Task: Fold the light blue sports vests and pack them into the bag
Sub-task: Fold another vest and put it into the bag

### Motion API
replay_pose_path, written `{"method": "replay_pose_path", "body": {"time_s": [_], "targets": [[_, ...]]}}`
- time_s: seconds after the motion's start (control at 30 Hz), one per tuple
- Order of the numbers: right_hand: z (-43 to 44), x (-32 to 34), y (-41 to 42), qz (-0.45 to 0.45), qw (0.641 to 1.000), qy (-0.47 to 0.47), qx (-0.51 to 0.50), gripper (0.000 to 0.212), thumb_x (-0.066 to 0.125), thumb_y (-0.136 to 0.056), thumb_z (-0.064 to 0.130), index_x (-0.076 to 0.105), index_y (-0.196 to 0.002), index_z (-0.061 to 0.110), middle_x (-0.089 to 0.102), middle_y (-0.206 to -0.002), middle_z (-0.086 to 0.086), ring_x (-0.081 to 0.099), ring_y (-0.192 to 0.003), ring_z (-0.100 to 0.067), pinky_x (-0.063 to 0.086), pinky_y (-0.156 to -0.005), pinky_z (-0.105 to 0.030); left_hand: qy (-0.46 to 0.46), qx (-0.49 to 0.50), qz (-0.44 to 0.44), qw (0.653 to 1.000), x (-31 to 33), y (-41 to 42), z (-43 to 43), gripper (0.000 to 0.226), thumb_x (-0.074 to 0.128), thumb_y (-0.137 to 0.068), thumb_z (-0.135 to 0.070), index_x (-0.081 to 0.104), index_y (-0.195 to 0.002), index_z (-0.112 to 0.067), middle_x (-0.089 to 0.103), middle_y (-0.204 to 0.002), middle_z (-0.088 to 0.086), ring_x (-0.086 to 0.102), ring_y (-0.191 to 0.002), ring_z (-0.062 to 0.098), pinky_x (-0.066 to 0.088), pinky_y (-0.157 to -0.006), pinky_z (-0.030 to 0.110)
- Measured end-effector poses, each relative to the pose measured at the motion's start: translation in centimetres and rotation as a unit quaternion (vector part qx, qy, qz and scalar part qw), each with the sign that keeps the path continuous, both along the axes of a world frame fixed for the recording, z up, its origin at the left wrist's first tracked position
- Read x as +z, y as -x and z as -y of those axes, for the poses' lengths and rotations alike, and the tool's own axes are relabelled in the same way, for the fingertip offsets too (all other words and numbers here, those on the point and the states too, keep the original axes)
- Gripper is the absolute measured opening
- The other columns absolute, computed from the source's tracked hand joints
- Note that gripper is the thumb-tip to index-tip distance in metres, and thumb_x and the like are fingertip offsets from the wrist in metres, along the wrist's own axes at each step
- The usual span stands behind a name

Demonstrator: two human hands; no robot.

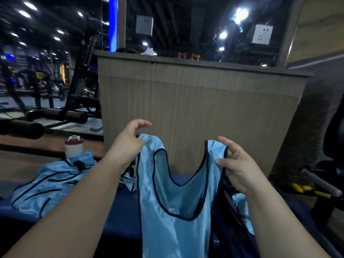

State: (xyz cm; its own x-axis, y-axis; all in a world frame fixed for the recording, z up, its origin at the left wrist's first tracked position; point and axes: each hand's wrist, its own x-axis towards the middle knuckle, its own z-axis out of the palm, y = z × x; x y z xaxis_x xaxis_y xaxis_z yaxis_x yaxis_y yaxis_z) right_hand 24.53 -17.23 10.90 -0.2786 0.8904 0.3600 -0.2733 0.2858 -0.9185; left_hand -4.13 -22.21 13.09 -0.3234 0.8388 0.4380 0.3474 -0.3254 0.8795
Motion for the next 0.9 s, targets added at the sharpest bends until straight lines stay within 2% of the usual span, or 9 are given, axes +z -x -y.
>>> {"method": "replay_pose_path", "body": {"time_s": [0.07, 0.13, 0.23, 0.37, 0.47, 0.63, 0.77, 0.83, 0.9], "targets": [[0.1, 0.2, 0.1, 0.057, 0.997, -0.021, -0.043, 0.056, 0.049, -0.085, -0.023, 0.062, -0.118, 0.020, 0.066, -0.090, 0.000, 0.061, -0.077, -0.011, 0.052, -0.072, -0.022, 0.019, -0.022, -0.015, 0.999, 0.3, -0.3, 0.4, 0.064, 0.041, -0.081, 0.014, 0.056, -0.100, -0.045, 0.053, -0.119, -0.020, 0.050, -0.061, 0.012, 0.038, -0.049, 0.023], [0.3, 0.6, 0.3, 0.126, 0.985, -0.037, -0.108, 0.051, 0.050, -0.089, -0.017, 0.066, -0.109, 0.028, 0.067, -0.087, 0.004, 0.057, -0.069, -0.011, 0.049, -0.067, -0.026, 0.034, -0.047, -0.023, 0.998, 0.2, -0.6, 0.5, 0.065, 0.040, -0.080, 0.018, 0.057, -0.101, -0.042, 0.054, -0.119, -0.018, 0.055, -0.081, -0.002, 0.040, -0.060, 0.015], [0.3, 1.2, 0.8, 0.200, 0.962, -0.055, -0.179, 0.040, 0.050, -0.094, -0.001, 0.066, -0.100, 0.035, 0.068, -0.085, 0.006, 0.052, -0.056, -0.007, 0.045, -0.058, -0.025, 0.039, -0.070, -0.021, 0.997, -0.2, -0.6, -0.1, 0.058, 0.055, -0.079, 0.017, 0.063, -0.100, -0.036, 0.063, -0.111, -0.015, 0.055, -0.107, -0.001, 0.044, -0.076, 0.017], [-0.2, 1.8, 1.2, 0.280, 0.926, -0.087, -0.238, 0.025, 0.052, -0.096, 0.012, 0.064, -0.091, 0.033, 0.065, -0.080, 0.002, 0.047, -0.050, -0.005, 0.041, -0.052, -0.022, 0.050, -0.079, -0.031, 0.995, -0.5, -0.6, -0.9, 0.052, 0.072, -0.075, 0.009, 0.065, -0.102, -0.034, 0.068, -0.105, -0.012, 0.063, -0.100, 0.004, 0.051, -0.076, 0.020], [-0.3, 2.0, 1.7, 0.303, 0.918, -0.095, -0.238, 0.022, 0.053, -0.096, 0.016, 0.063, -0.088, 0.034, 0.065, -0.087, 0.010, 0.054, -0.067, -0.008, 0.042, -0.059, -0.023, 0.058, -0.061, -0.075, 0.994, -0.5, -1.1, -1.2, 0.050, 0.073, -0.076, 0.006, 0.064, -0.108, -0.032, 0.068, -0.100, -0.012, 0.065, -0.086, 0.005, 0.051, -0.070, 0.018], [0.0, 2.0, 2.7, 0.269, 0.936, -0.092, -0.207, 0.019, 0.056, -0.097, 0.020, 0.068, -0.094, 0.034, 0.067, -0.096, 0.014, 0.062, -0.088, -0.006, 0.048, -0.073, -0.023, 0.072, -0.021, -0.172, 0.982, -0.5, -2.0, -1.8, 0.056, 0.077, -0.078, -0.003, 0.060, -0.121, -0.034, 0.067, -0.093, -0.013, 0.066, -0.079, 0.014, 0.043, -0.054, 0.009], [-0.2, 1.6, 3.2, 0.202, 0.966, -0.054, -0.152, 0.022, 0.057, -0.096, 0.016, 0.072, -0.097, 0.033, 0.072, -0.102, 0.007, 0.067, -0.094, -0.013, 0.055, -0.085, -0.032, 0.073, -0.010, -0.207, 0.976, -0.7, -2.3, -2.3, 0.053, 0.079, -0.077, -0.010, 0.061, -0.120, -0.035, 0.065, -0.090, -0.014, 0.058, -0.071, -0.001, 0.037, -0.059, 0.012], [-0.3, 1.5, 3.4, 0.175, 0.979, -0.033, -0.103, 0.025, 0.061, -0.093, 0.011, 0.071, -0.102, 0.033, 0.071, -0.107, 0.001, 0.069, -0.095, -0.016, 0.056, -0.085, -0.034, 0.064, -0.005, -0.213, 0.975, -0.9, -2.4, -2.5, 0.050, 0.082, -0.076, -0.014, 0.063, -0.119, -0.032, 0.064, -0.085, -0.012, 0.057, -0.078, -0.002, 0.036, -0.065, 0.011], [-0.1, 1.4, 3.3, 0.165, 0.985, -0.021, -0.044, 0.041, 0.062, -0.088, 0.000, 0.065, -0.114, 0.031, 0.068, -0.112, -0.004, 0.069, -0.091, -0.016, 0.056, -0.080, -0.034, 0.061, -0.002, -0.216, 0.975, -1.0, -2.4, -2.6, 0.050, 0.082, -0.075, -0.015, 0.065, -0.119, -0.031, 0.062, -0.086, -0.012, 0.057, -0.081, -0.002, 0.036, -0.066, 0.008]]}}
